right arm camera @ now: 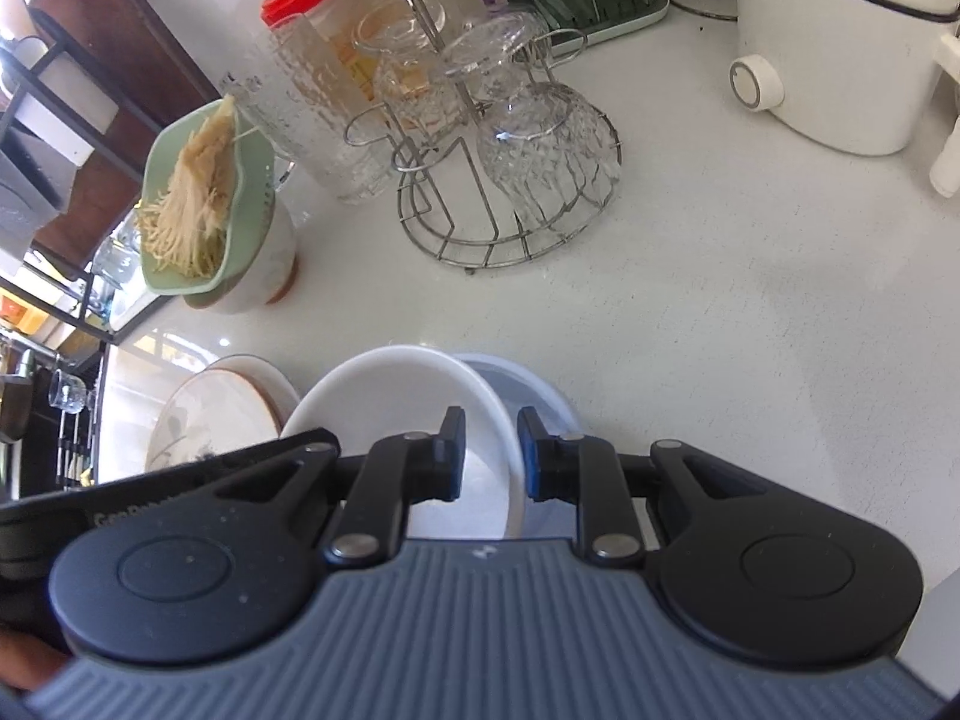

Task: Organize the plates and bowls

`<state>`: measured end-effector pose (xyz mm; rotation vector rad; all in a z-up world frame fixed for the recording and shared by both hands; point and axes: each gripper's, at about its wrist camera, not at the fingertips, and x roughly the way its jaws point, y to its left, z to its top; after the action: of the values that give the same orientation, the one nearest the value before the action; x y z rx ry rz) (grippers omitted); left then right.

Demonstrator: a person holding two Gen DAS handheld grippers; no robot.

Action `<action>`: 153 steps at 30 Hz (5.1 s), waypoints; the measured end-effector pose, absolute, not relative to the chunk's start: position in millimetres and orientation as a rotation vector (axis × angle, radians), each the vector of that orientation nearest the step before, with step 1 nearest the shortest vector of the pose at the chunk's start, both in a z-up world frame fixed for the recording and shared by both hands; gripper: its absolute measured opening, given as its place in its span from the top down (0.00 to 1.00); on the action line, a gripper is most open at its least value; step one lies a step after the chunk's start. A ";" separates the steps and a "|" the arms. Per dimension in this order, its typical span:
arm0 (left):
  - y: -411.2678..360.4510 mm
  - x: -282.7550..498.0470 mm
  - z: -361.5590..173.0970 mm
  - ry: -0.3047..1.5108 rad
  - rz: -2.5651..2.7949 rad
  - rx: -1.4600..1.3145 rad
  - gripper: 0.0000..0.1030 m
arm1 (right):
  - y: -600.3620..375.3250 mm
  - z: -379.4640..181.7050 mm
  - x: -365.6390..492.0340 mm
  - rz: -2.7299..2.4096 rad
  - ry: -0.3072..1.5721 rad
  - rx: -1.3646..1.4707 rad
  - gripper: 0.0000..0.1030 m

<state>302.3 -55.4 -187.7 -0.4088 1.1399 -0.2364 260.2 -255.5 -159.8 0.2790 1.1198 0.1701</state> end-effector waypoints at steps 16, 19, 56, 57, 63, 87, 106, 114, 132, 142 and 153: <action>-52.3 297.2 -193.0 1.175 -0.203 -0.395 0.72 | -281.7 -182.3 265.7 0.102 1.133 0.384 0.46; -52.0 294.1 -193.0 1.174 -0.202 -0.394 0.67 | -284.4 -192.7 265.4 0.093 1.178 0.453 0.46; -78.2 294.6 -202.3 1.210 -0.288 -0.326 0.64 | -307.0 -212.2 235.4 0.041 1.241 0.656 0.81; -79.9 295.4 -202.8 1.206 -0.302 -0.321 0.64 | -309.0 -211.4 234.0 0.035 1.237 0.656 0.82; -91.8 301.8 -211.9 1.238 -0.342 -0.289 0.63 | -318.7 -208.6 227.3 -0.007 1.226 0.660 0.83; -87.9 302.6 -229.7 1.250 -0.407 -0.390 0.76 | -317.9 -183.3 221.6 0.018 1.199 0.556 0.84; -35.7 277.8 -177.9 1.142 -0.312 -0.442 0.75 | -264.3 -132.8 234.4 0.157 1.146 0.429 0.84; 6.2 255.1 -167.6 1.069 -0.246 -0.497 0.75 | -222.8 -124.3 236.4 0.223 1.154 0.367 0.84; 83.2 213.1 -196.8 1.068 -0.083 -0.535 0.74 | -132.8 -154.2 235.1 0.337 1.227 0.278 0.84; 92.8 215.0 -205.9 1.071 -0.033 -0.526 0.69 | -122.0 -166.6 241.2 0.324 1.207 0.281 0.82; 105.0 206.0 -179.1 1.021 -0.024 -0.437 0.54 | -122.1 -145.3 230.8 0.282 1.118 0.239 0.82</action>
<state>206.0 105.0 -179.1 -0.4371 1.0207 -0.0237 230.8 -122.1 -145.3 0.2391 1.1183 0.2822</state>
